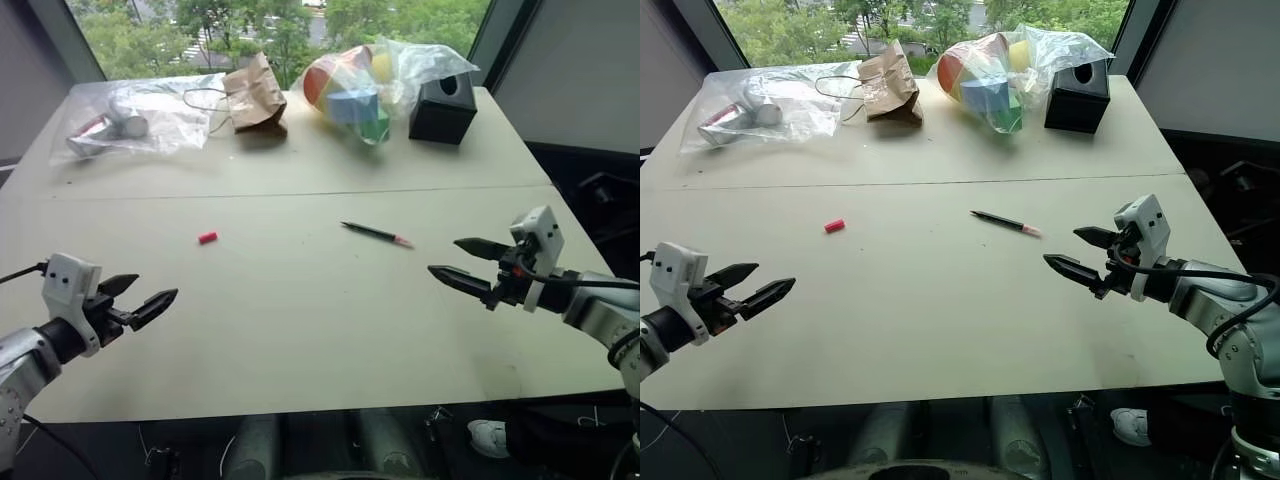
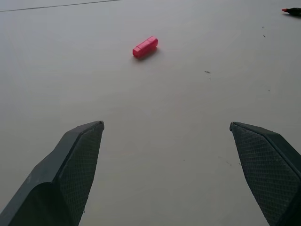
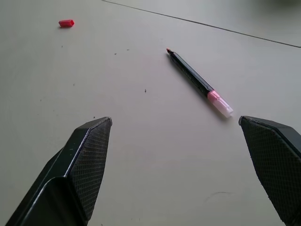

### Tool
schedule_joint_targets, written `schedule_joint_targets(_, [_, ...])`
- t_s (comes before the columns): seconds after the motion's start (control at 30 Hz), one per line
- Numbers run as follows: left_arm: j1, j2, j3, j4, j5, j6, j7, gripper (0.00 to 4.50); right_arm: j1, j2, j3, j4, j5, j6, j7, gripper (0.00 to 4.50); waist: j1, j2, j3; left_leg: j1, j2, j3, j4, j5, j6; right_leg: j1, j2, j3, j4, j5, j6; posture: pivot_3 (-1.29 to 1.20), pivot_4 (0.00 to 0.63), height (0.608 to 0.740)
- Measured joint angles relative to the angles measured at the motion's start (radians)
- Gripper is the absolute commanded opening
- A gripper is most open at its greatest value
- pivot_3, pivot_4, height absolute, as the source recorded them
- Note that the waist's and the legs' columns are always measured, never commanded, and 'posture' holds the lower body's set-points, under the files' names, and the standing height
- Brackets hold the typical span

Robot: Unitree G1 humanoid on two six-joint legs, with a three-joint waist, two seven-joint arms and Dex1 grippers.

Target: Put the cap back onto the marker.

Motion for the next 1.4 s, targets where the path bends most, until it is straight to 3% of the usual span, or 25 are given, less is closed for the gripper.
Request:
schedule_joint_targets(0.2, [-0.026, 0.040, 0.000, 0.035, 0.018, -0.017, -0.024, 4.50, 0.000, 0.006, 0.000, 0.002, -0.013, -0.009, -0.007, 4.46, 0.001, 0.000, 0.000, 0.000, 0.000, 0.000, 0.000, 0.000, 0.000, 0.000, 0.000, 0.000, 0.000, 0.000, 0.000, 0.00, 0.150, 0.740])
schedule_joint_targets(0.33, [-0.143, 0.097, -0.010, 0.130, 0.042, -0.070, -0.084, 4.50, -0.032, 0.006, 0.014, 0.029, -0.026, -0.017, -0.005, 4.46, 0.002, 0.000, 0.000, 0.000, 0.000, 0.000, 0.002, 0.000, 0.000, 0.000, 0.000, -0.001, 0.001, 0.000, 0.000, 0.00, 0.150, 0.740])
schedule_joint_targets(0.47, [-0.304, 0.196, -0.087, 0.220, 0.052, -0.131, -0.207, 4.50, -0.087, 0.006, 0.047, 0.059, -0.034, -0.028, 0.008, 4.46, 0.001, 0.000, 0.000, 0.000, 0.000, 0.001, 0.002, 0.000, 0.000, 0.001, 0.000, 0.000, 0.000, 0.001, 0.000, 0.00, 0.150, 0.740])
schedule_joint_targets(0.7, [-0.522, 0.292, -0.364, 0.442, 0.161, -0.241, -0.493, 4.50, -0.211, 0.006, 0.128, 0.178, -0.093, -0.065, 0.053, 4.46, -0.005, 0.001, 0.001, 0.000, 0.000, 0.003, 0.002, 0.000, 0.000, -0.001, 0.002, 0.000, 0.001, 0.002, 0.001, 0.00, 0.150, 0.740])
schedule_joint_targets(0.8, [-0.652, 0.281, -0.472, 0.584, 0.241, -0.330, -0.578, 4.50, -0.336, 0.029, 0.201, 0.310, -0.158, -0.134, 0.086, 4.46, -0.004, 0.001, 0.001, 0.001, 0.000, 0.003, 0.004, 0.000, 0.001, 0.000, 0.004, 0.000, 0.002, 0.003, 0.002, 0.00, 0.150, 0.740])
schedule_joint_targets(0.97, [-0.747, 0.242, -0.539, 0.718, 0.309, -0.412, -0.642, 4.50, -0.489, 0.142, 0.357, 0.608, -0.328, -0.318, 0.131, 4.46, -0.005, 0.001, 0.001, -0.001, -0.001, 0.004, 0.004, 0.000, 0.001, -0.001, 0.004, 0.001, 0.003, 0.004, 0.005, 0.00, 0.150, 0.740])
schedule_joint_targets(1.13, [-0.777, 0.216, -0.554, 0.746, 0.328, -0.430, -0.673, 4.50, -0.658, 0.263, 0.443, 0.887, -0.435, -0.504, 0.213, 4.46, -0.005, 0.001, 0.001, -0.001, -0.001, 0.004, 0.005, 0.000, 0.001, -0.002, 0.004, 0.000, 0.005, 0.005, 0.007, 0.00, 0.150, 0.740])
schedule_joint_targets(1.4, [-0.792, 0.203, -0.544, 0.713, 0.312, -0.370, -0.672, 4.50, -0.788, 0.329, 0.489, 1.195, -0.558, -0.693, 0.295, 4.46, -0.004, 0.001, 0.001, -0.001, -0.001, 0.003, 0.007, 0.000, 0.001, -0.002, 0.003, 0.000, 0.008, 0.005, 0.007, 0.00, 0.150, 0.740])
